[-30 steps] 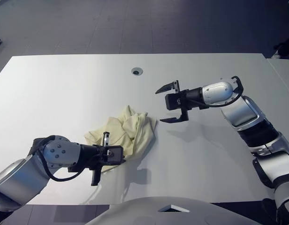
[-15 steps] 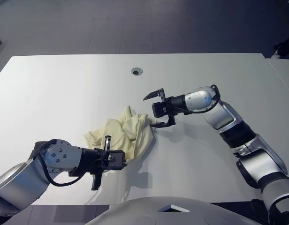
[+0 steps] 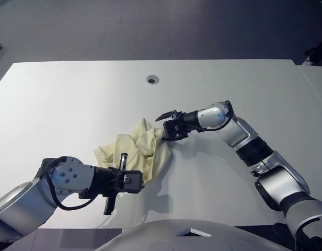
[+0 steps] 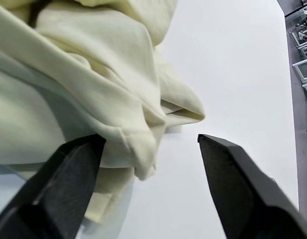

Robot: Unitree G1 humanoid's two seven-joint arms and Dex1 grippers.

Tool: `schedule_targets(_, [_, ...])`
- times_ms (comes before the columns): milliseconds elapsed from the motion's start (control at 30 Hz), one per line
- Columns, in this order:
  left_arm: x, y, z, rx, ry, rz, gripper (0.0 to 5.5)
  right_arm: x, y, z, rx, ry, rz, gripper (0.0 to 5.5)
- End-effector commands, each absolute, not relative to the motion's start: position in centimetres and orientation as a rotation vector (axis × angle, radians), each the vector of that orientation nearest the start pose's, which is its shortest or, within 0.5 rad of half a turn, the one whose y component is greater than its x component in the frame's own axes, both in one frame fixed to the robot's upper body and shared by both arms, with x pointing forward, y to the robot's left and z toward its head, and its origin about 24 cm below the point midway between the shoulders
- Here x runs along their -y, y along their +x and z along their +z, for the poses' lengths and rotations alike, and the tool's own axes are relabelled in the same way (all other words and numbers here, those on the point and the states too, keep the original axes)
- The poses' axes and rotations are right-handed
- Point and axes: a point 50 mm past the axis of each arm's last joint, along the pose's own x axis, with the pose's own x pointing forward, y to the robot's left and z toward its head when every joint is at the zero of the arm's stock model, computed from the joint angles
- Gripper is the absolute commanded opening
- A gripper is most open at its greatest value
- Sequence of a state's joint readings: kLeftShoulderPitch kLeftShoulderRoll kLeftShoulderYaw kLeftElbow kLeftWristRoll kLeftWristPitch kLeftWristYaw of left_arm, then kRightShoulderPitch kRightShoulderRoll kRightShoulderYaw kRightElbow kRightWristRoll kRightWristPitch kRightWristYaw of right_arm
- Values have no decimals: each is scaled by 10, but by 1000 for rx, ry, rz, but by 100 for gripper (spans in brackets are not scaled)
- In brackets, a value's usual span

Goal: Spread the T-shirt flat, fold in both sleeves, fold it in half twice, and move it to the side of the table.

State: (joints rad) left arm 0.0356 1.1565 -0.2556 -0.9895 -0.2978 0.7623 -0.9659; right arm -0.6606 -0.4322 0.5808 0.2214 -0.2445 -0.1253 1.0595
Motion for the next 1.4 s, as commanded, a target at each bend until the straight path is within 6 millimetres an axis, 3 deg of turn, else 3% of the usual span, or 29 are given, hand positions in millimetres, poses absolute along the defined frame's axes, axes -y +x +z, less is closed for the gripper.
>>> schedule_targets(33, [-153,143,132,-577,812,-1420,0,69,291,99,-23,-1111,1534,261])
schedule_targets(467, [-156,143,129,-586,818,-1418,0,75,289,100,-31,-1085,1504,51])
schedule_targets(567, [-159,145,129,-590,825,-1401,0,84,293,108,-38,-1081,1465,4])
schedule_targets(667, [-168,159,139,-579,863,-1338,0,103,297,125,-60,-1045,1397,1])
schedule_targets(967, [-185,224,175,-419,906,-1222,0,149,291,163,-241,-830,1387,1])
schedule_targets(1267, [-196,336,202,-390,994,-1156,0,173,358,205,-350,-648,1227,1])
schedule_targets(1400, [-189,387,226,-296,1036,-919,0,164,388,228,-258,-667,1088,1])
